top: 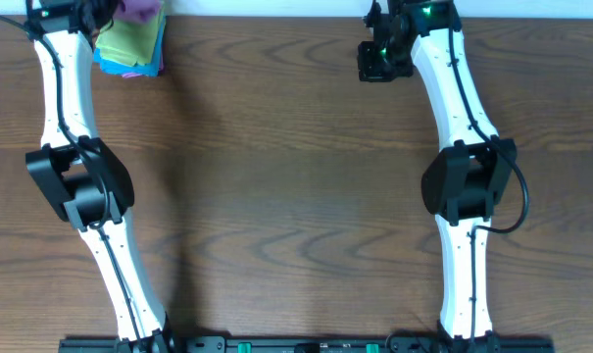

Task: Fold the cloth

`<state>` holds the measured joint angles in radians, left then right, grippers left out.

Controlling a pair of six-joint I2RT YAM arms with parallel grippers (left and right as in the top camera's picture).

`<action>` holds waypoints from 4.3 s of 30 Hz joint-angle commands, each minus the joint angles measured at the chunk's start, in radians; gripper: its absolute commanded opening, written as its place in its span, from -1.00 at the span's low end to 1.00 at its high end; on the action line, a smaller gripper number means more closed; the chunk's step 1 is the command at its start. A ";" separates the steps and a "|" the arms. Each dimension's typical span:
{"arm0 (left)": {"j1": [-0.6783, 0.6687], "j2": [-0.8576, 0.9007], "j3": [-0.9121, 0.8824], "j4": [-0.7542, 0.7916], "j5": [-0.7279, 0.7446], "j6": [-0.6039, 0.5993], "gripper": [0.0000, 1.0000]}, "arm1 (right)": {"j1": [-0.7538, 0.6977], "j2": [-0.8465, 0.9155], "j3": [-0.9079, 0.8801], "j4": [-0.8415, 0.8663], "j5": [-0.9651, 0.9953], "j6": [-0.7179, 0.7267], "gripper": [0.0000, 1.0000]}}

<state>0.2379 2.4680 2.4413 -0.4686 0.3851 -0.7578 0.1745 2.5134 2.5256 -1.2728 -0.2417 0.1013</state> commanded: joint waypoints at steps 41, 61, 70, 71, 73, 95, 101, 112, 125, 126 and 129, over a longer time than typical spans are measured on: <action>0.162 0.001 -0.069 -0.337 -0.105 0.173 0.91 | 0.081 -0.006 0.033 -0.006 0.005 -0.005 -0.97; -0.102 -0.663 -0.069 -0.845 -0.380 0.492 0.91 | 0.082 -0.568 0.033 -0.286 0.268 -0.061 0.99; -0.473 -1.093 -0.181 -1.042 -0.569 0.490 0.91 | 0.143 -1.103 -0.252 -0.306 0.251 -0.054 0.99; -0.515 -1.147 -0.232 -1.046 -0.606 0.473 0.91 | 0.160 -1.171 -0.327 -0.297 0.265 -0.053 0.99; -0.618 -1.308 -0.397 -1.036 -0.685 0.420 0.91 | 0.197 -1.359 -0.552 -0.246 0.288 -0.029 0.98; -0.723 -2.083 -1.529 -0.507 -0.594 0.232 0.91 | 0.211 -2.180 -1.709 0.344 0.080 0.070 0.98; -0.723 -2.083 -1.529 -0.595 -0.594 0.233 0.91 | 0.211 -2.180 -1.709 0.264 0.080 0.070 0.99; -0.723 -2.083 -1.530 -0.785 -0.644 0.239 0.91 | 0.211 -2.180 -1.709 0.072 0.080 0.070 0.99; -0.225 -2.252 -1.883 -0.152 -0.384 0.631 0.91 | 0.211 -2.180 -1.709 0.047 0.080 0.070 0.98; -0.214 -2.267 -1.905 -0.145 -0.375 0.631 0.91 | 0.211 -2.180 -1.709 0.047 0.080 0.070 0.98; -0.191 -2.319 -1.976 -0.121 -0.347 0.632 0.91 | 0.211 -2.180 -1.709 0.047 0.080 0.070 0.99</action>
<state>0.0280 0.1898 0.5129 -0.6079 -0.0345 -0.1764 0.3782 0.3412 0.8104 -1.2232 -0.1581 0.1570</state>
